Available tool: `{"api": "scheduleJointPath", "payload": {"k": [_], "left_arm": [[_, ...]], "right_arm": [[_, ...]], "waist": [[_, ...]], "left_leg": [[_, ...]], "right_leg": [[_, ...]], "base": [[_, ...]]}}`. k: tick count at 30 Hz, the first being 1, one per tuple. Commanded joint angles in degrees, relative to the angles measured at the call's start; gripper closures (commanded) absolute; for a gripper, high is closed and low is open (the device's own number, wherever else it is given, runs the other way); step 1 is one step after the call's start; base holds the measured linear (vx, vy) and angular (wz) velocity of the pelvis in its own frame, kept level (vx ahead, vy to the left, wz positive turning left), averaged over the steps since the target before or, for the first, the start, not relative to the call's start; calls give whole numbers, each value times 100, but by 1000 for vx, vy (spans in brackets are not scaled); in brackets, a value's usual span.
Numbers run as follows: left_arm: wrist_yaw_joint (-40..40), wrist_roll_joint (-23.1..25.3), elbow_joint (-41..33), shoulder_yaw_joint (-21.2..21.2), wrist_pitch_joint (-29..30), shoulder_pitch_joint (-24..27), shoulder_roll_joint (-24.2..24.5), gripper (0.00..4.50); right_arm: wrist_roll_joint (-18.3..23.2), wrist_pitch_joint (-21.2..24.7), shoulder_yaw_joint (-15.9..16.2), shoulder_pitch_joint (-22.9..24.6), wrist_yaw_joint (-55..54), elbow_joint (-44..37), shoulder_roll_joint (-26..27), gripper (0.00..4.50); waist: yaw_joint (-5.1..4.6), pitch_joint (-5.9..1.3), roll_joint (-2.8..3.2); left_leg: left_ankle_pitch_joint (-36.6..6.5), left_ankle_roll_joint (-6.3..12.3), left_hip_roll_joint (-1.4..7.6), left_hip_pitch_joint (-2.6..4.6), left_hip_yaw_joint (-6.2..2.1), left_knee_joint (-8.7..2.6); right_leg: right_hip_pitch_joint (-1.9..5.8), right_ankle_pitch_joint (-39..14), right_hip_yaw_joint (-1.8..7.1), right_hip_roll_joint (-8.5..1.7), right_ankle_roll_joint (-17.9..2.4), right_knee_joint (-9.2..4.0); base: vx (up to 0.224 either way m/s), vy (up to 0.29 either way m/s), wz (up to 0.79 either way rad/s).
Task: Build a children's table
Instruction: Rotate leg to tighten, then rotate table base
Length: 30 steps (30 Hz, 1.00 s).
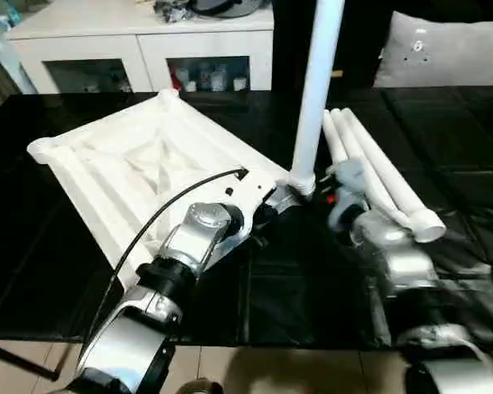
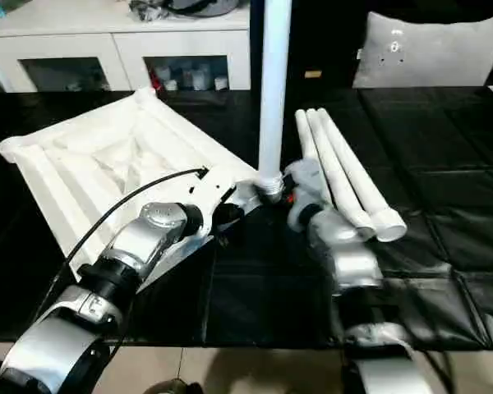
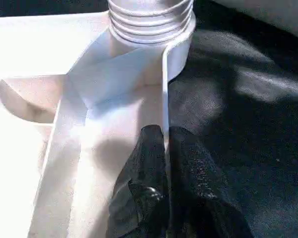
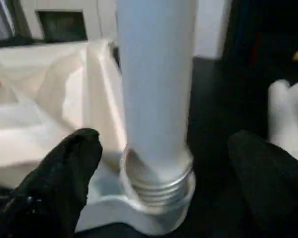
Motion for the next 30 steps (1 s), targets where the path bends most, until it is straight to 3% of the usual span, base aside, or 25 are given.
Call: {"api": "scheduleJointPath", "payload": {"k": [1, 5, 6, 7, 11, 13, 17, 22, 24, 27, 30], "left_arm": [[152, -23, 25, 205, -212, -154, 50, 384], [70, -287, -362, 454, -138, -39, 117, 384], [29, -310, -579, 476, -55, 46, 197, 384], [-3, -357, -805, 525, 72, 130, 270, 384], [-194, -575, -2109, 858, 769, 617, 840, 384], [-216, -586, -2243, 905, 844, 661, 936, 384], [-395, -361, -2736, 976, 1250, 865, 1672, 384], [-787, 692, -3024, 489, 1625, 1152, 3255, 384], [-954, 867, -3216, 292, 1865, 1250, 3660, 384], [-1214, 942, -3484, 100, 2172, 1398, 4124, 384], [-1502, 991, -3681, -132, 2382, 1556, 4500, 384]], "right_arm": [[68, 240, -76, 166, -110, -412, -11, 0], [212, 867, -41, 443, -32, -1140, -57, 0], [232, 947, -6, 511, -42, -1287, -46, 0], [206, 974, 37, 557, -73, -1378, -38, 0], [246, 1328, 473, 843, 125, -1943, 69, 0], [255, 1356, 530, 871, 173, -1990, 77, 0], [57, 1593, 818, 926, 260, -2032, 16, 0], [-161, 1993, 1235, 881, 409, -1764, -82, 0], [-187, 2082, 1279, 863, 383, -1714, -85, 0], [-255, 2180, 1340, 800, 319, -1590, -98, 0], [-299, 2194, 1386, 710, 296, -1431, -93, 0]], "waist": [[21, -470, -80], [37, -492, -88], [49, -488, -43], [40, -483, -62], [12, -444, -45], [-1, -427, -49], [15, -416, -5], [4, -423, -23], [-9, -420, 17], [28, -418, 32], [30, -406, 36]], "left_leg": [[-543, 651, 365, 128, -183, -319], [-334, 806, 363, 104, -189, -291], [-336, 821, 367, 102, -191, -285], [-358, 835, 381, 90, -193, -291], [-628, 653, 387, 108, -174, -332], [-789, 531, 381, 128, -160, -343], [-966, 235, 402, 151, -194, -402], [-872, 124, 367, 154, -192, -395], [-909, 78, 366, 172, -189, -400], [-942, -15, 382, 215, -177, -399], [-1114, -132, 374, 202, -185, -424]], "right_leg": [[290, 233, 285, -561, -1244, -394], [314, 535, 277, -573, -1308, -344], [301, 534, 277, -577, -1314, -344], [292, 500, 275, -579, -1308, -351], [253, -140, 276, -549, -1253, -389], [226, -397, 286, -522, -1171, -423], [194, -624, 296, -502, -1028, -405], [201, -532, 316, -513, -908, -384], [178, -596, 315, -508, -909, -386], [142, -566, 327, -508, -972, -380], [147, -589, 328, -507, -989, -366]], "base": [[0, 0, 0], [0, 0, 0], [0, 0, 0], [0, 0, 0], [0, 0, 0], [0, 0, 0], [0, 0, 0], [0, 0, 0], [0, 0, 0], [0, 0, 0], [0, 0, 0]]}}
